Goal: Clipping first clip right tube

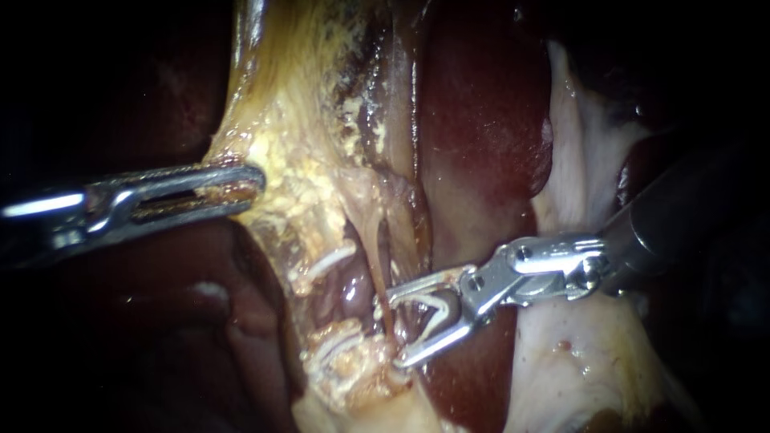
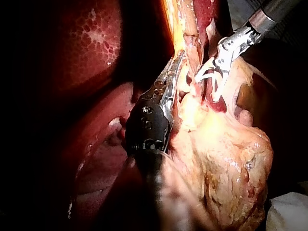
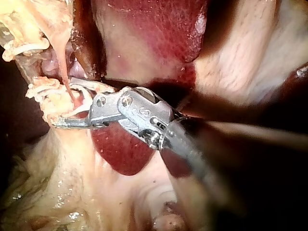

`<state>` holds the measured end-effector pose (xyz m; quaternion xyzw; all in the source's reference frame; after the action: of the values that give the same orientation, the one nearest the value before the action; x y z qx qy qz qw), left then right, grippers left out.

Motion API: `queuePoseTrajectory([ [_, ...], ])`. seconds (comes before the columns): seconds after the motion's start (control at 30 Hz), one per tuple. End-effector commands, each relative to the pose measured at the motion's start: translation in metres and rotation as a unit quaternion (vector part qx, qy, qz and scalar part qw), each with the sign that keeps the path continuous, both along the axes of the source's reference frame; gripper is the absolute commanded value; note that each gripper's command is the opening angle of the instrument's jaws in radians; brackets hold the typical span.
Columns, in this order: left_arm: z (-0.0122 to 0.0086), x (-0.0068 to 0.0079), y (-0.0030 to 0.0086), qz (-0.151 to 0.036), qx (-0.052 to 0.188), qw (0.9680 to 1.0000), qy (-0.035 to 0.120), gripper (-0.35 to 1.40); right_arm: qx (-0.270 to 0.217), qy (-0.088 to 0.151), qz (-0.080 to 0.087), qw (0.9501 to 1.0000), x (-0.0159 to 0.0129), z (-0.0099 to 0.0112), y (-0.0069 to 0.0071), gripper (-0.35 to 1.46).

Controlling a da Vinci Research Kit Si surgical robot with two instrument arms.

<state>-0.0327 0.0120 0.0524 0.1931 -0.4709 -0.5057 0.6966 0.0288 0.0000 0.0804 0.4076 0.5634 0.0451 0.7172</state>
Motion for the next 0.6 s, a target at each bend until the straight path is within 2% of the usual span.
queuePoseTrajectory([
  [0.03,0.0001,0.0000,0.0000,0.000,0.000,1.0000,0.000,-0.35,-0.001,0.002,-0.002,1.0000,0.0002,0.0001,-0.0001,0.52],
  [0.23,0.0001,0.0000,0.0000,0.000,0.000,1.0000,0.000,-0.35,0.000,0.004,-0.012,0.9999,0.0011,0.0006,-0.0010,0.48],
  [0.6,0.0001,-0.0001,0.0000,0.000,0.000,1.0000,0.000,-0.35,0.007,0.008,-0.020,0.9997,0.0017,0.0008,-0.0015,0.41],
])
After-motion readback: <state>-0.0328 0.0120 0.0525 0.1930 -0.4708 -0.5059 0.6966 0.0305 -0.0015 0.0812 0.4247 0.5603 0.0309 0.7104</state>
